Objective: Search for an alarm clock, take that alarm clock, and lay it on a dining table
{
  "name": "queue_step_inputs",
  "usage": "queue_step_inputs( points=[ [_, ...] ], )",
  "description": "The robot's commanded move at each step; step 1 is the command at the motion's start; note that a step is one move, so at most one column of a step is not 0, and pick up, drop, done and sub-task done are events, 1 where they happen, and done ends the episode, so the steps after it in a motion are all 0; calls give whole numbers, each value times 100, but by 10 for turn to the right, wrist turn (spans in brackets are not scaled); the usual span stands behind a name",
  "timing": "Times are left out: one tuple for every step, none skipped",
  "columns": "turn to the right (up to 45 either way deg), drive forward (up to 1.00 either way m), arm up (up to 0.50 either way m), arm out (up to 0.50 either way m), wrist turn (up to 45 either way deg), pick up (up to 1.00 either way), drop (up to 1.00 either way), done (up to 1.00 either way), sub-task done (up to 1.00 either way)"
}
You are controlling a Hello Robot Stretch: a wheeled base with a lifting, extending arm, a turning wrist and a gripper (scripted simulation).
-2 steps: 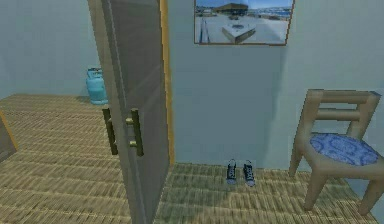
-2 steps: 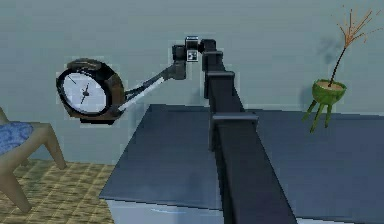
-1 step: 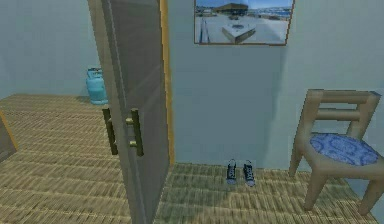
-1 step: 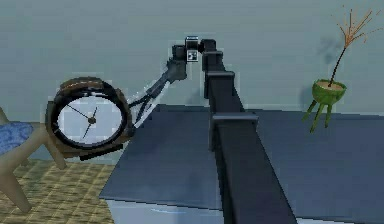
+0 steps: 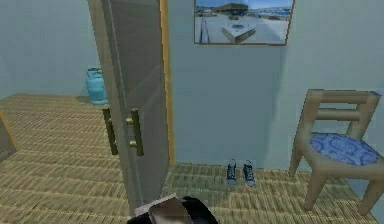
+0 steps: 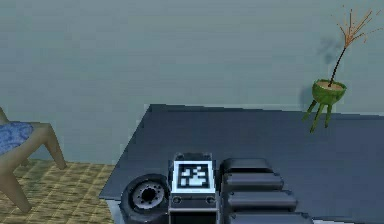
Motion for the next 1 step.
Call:
queue_step_inputs(
  points=[
    [-450,0,0,0,0,0,0,0,0]
  ],
)
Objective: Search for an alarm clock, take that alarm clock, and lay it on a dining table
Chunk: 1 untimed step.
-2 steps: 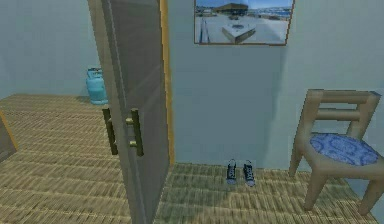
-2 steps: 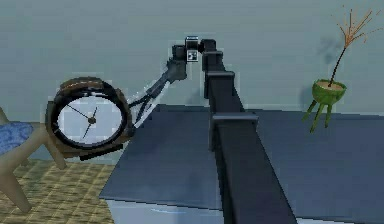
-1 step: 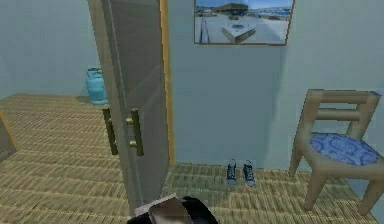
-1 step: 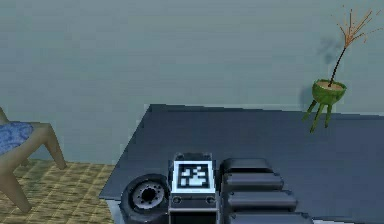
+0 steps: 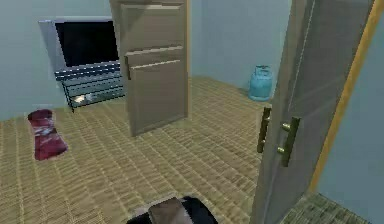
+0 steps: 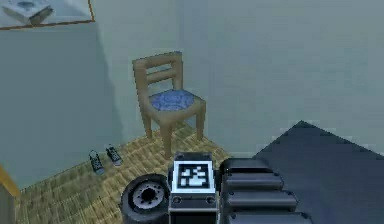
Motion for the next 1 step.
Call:
queue_step_inputs(
  points=[
    [-360,0,0,0,0,0,0,0,0]
  ],
)
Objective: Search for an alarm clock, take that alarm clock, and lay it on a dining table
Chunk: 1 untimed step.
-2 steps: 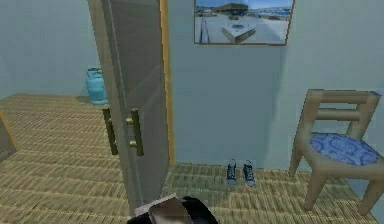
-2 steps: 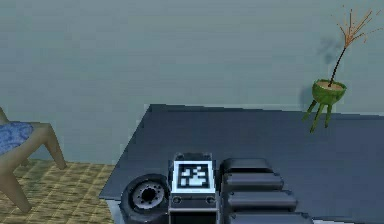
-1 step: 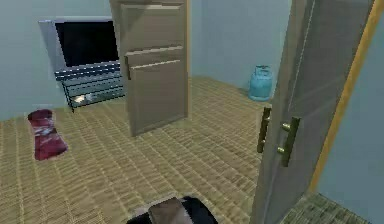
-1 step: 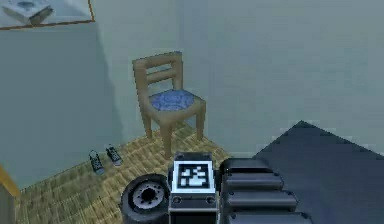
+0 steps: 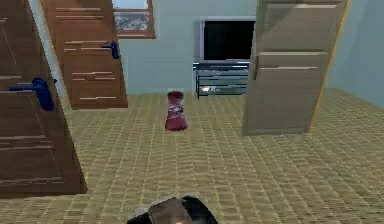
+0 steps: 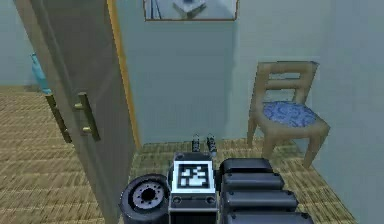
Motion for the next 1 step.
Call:
queue_step_inputs(
  points=[
    [0,100,0,0,0,0,0,0,0]
  ],
)
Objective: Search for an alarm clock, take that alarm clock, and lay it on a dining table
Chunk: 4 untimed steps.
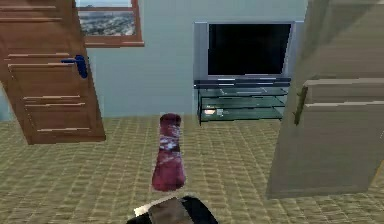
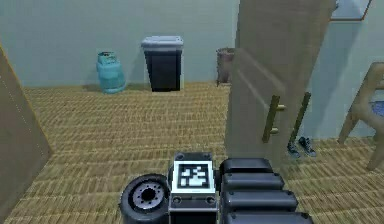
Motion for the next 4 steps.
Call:
queue_step_inputs(
  points=[
    [-240,0,0,0,0,0,0,0,0],
    [0,100,0,0,0,0,0,0,0],
    [-270,0,0,0,0,0,0,0,0],
    [0,45,0,0,0,0,0,0,0]
  ],
)
